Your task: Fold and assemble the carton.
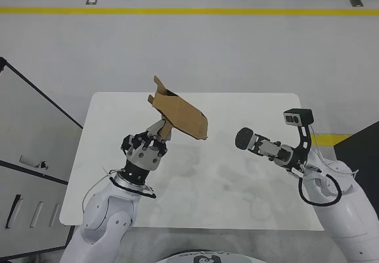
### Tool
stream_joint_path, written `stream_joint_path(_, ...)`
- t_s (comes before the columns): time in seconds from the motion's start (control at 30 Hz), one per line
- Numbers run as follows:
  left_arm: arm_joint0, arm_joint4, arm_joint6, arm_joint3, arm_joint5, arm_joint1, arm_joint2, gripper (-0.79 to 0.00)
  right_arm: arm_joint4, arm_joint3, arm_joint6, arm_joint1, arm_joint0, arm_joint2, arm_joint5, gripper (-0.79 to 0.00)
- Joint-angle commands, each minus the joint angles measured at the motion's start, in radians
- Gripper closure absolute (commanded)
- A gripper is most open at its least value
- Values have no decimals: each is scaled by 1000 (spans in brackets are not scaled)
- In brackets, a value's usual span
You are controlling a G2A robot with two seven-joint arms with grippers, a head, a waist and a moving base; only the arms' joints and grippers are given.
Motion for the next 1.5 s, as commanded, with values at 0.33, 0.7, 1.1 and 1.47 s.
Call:
stream_joint_path(0.33, -1, -4, 3, -2, 20, -2, 7, 0, 325, 30, 65, -5, 44, -55, 361, -785)
stream_joint_path(0.7, 6, -6, -7, 1, 26, -5, 21, 0, 374, 58, 125, -5, 101, -86, 539, -785)
stream_joint_path(1.1, 6, -17, -17, 5, 36, -8, 23, 0, 630, 76, 58, -24, 125, -131, 711, -785)
stream_joint_path(1.47, 14, -17, -29, 5, 41, -9, 17, 0, 739, 122, 4, -45, 168, -188, 790, -785)
